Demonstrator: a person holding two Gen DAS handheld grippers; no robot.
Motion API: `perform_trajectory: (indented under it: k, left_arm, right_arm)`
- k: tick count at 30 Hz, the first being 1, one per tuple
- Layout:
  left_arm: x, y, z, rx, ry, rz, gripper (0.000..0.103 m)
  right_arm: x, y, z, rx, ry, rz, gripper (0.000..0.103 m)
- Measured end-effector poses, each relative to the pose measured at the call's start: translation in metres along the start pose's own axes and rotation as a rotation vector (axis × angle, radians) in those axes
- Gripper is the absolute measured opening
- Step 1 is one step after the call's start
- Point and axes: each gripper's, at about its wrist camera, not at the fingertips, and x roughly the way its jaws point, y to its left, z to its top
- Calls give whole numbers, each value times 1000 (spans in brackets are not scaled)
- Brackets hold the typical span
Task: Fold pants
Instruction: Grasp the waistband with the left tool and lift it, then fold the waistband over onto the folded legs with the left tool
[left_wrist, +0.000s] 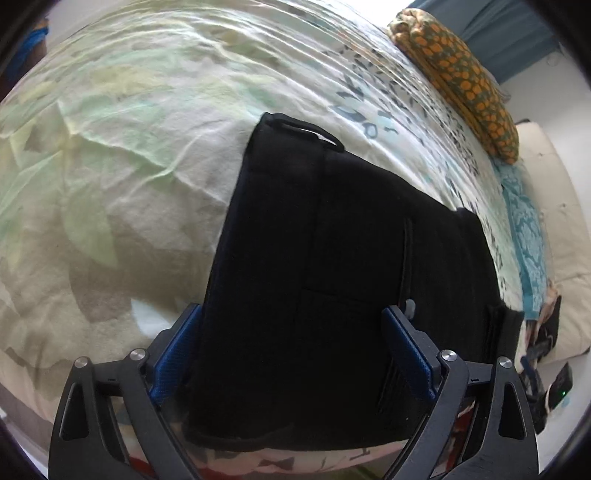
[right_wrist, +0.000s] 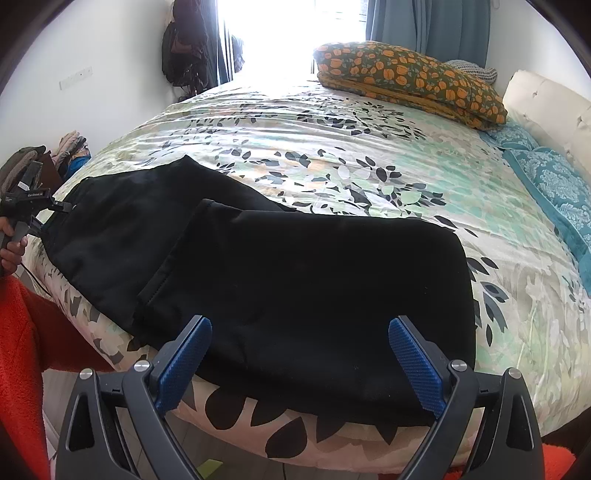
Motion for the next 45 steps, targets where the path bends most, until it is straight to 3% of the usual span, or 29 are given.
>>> perform_trajectory:
  k: [2,4,5,9,14,21,26,34,39,41,45]
  left_arm:
    - [-7,0,0,-12,-15,14,46]
    - [-18,10,3,-85,-30,-27,25]
    - [-24,12,3,-109,-42,-43,20]
    - [-52,-11,-3,-129,-124,-59,16]
    - [-92,-63,-17,-161,-193,-258,13]
    - [-102,-181,-41,-2,-176,-407,12]
    - [-79,-266,-51,87,-115,-500,13]
    - [18,-369,-79,148,68,-515,11]
    - [61,-407,-101,216,122,-465,8]
    - [74,-421,-110,259,126,-442,2]
    - [102,-445,-128,396,163,-339,8]
  right_arm:
    - [2,0,1,6,5,2,96]
    - [4,0,1,13,8,7,96]
    - [4,0,1,16,9,9,96]
    - [5,-1,3,26,4,15,96]
    - [3,-7,6,67,-8,30,96]
    - [-10,-36,12,197,-61,45,96]
    - [-27,-72,8,347,-106,54,96]
    - [-58,-122,-7,479,-196,43,96]
    - [-63,-155,-26,600,-204,91,96]
    - [-62,-166,-33,656,-204,123,96]
    - [-57,-180,-43,746,-204,206,96]
